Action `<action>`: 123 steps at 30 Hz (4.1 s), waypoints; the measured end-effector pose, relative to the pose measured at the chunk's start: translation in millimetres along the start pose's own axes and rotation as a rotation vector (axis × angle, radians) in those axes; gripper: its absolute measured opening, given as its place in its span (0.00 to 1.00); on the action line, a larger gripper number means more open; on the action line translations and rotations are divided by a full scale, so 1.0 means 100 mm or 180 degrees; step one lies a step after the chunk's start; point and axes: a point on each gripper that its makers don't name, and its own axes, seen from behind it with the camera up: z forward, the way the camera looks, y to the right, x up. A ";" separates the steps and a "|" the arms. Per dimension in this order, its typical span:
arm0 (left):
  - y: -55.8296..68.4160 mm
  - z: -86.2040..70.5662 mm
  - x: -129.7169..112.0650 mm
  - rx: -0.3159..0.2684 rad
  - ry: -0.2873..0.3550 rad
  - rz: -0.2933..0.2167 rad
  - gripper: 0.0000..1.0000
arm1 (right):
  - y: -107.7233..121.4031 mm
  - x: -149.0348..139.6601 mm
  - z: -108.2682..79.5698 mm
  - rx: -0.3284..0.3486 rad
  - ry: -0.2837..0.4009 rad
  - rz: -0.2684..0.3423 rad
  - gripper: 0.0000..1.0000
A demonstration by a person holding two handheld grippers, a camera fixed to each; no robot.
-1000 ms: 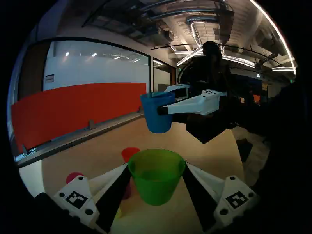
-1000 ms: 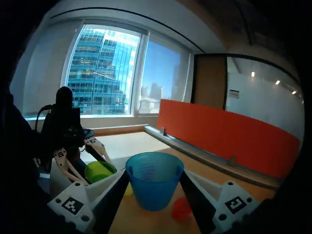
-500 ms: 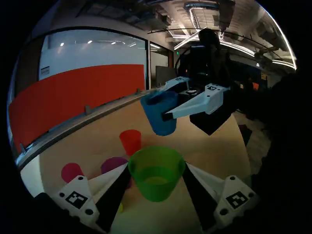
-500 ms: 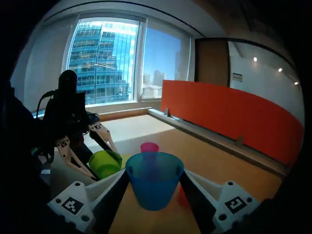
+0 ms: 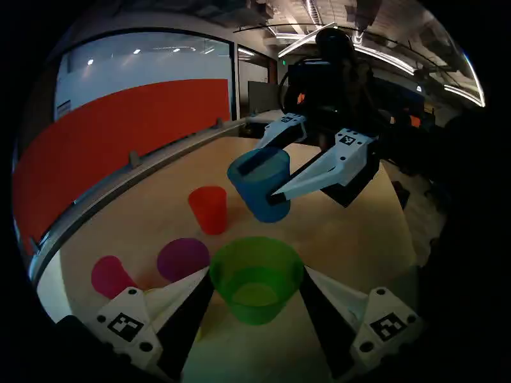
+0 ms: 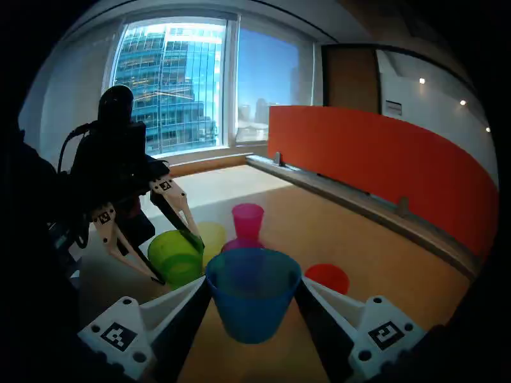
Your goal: Pour water
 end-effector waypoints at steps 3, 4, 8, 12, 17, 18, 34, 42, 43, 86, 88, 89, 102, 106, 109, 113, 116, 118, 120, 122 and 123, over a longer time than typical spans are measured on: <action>0.00 0.03 -0.05 -0.0017 -0.0078 0.0026 0.87 | 0.01 -0.09 0.03 0.0011 -0.0054 -0.0001 0.90; 0.00 0.04 -0.07 -0.0018 -0.0099 0.0037 0.87 | 0.01 -0.12 0.03 0.0012 -0.0070 0.0003 0.90; -0.02 0.07 -0.12 -0.0019 -0.0171 0.0069 0.87 | 0.03 -0.22 0.07 0.0013 -0.0133 0.0005 0.90; -0.02 0.10 -0.17 -0.0036 -0.0242 0.0081 0.87 | 0.05 -0.33 0.10 0.0003 -0.0212 -0.0030 0.90; -0.01 0.14 -0.23 -0.0082 -0.0314 0.0094 0.87 | 0.05 -0.41 0.14 0.0011 -0.0264 -0.0060 0.90; -0.01 0.14 -0.24 -0.0089 -0.0326 0.0096 0.87 | 0.05 -0.42 0.15 0.0015 -0.0270 -0.0061 0.90; 0.00 0.25 -0.38 -0.0159 -0.0463 0.0125 0.87 | 0.05 -0.60 0.22 0.0056 -0.0352 -0.0031 0.90; 0.01 0.28 -0.46 -0.0187 -0.0519 0.0131 0.87 | 0.05 -0.66 0.25 0.0070 -0.0381 -0.0017 0.90; 0.01 0.29 -0.46 -0.0183 -0.0520 0.0132 0.87 | 0.05 -0.66 0.25 0.0071 -0.0383 -0.0018 0.90; 0.01 0.23 -0.60 -0.0165 -0.0488 -0.0030 0.98 | -0.02 -0.75 0.25 0.0078 -0.0445 -0.0017 0.90; 0.02 0.21 -0.61 -0.0157 -0.0491 -0.0034 0.98 | -0.02 -0.76 0.26 0.0077 -0.0449 -0.0013 0.90; 0.02 0.20 -0.62 -0.0150 -0.0493 -0.0032 0.98 | -0.02 -0.77 0.26 0.0078 -0.0451 -0.0010 0.90; 0.03 0.03 -0.81 -0.0058 -0.0540 -0.0099 0.98 | -0.09 -0.87 0.36 0.0104 -0.0482 -0.0004 0.90; 0.02 -0.04 -0.83 -0.0026 -0.0515 -0.0144 0.98 | -0.11 -0.85 0.39 0.0114 -0.0472 0.0006 0.90; 0.03 -0.08 -0.84 -0.0003 -0.0489 -0.0179 0.98 | -0.12 -0.85 0.40 0.0112 -0.0468 0.0005 0.90; 0.03 -0.14 -0.84 0.0031 -0.0452 -0.0224 0.98 | -0.13 -0.86 0.38 0.0105 -0.0475 0.0005 0.90; 0.04 -0.18 -0.84 0.0049 -0.0426 -0.0259 0.98 | -0.13 -0.88 0.35 0.0094 -0.0491 0.0001 0.90; 0.04 -0.20 -0.84 0.0059 -0.0409 -0.0283 0.98 | -0.13 -0.91 0.32 0.0083 -0.0504 -0.0002 0.90; 0.04 -0.22 -0.84 0.0067 -0.0394 -0.0304 0.98 | -0.13 -0.93 0.29 0.0071 -0.0517 -0.0005 0.90; 0.05 -0.23 -0.84 0.0071 -0.0377 -0.0322 0.98 | -0.13 -0.96 0.26 0.0054 -0.0525 -0.0006 0.90; 0.05 -0.23 -0.83 0.0073 -0.0369 -0.0331 0.98 | -0.13 -0.97 0.25 0.0045 -0.0529 -0.0007 0.90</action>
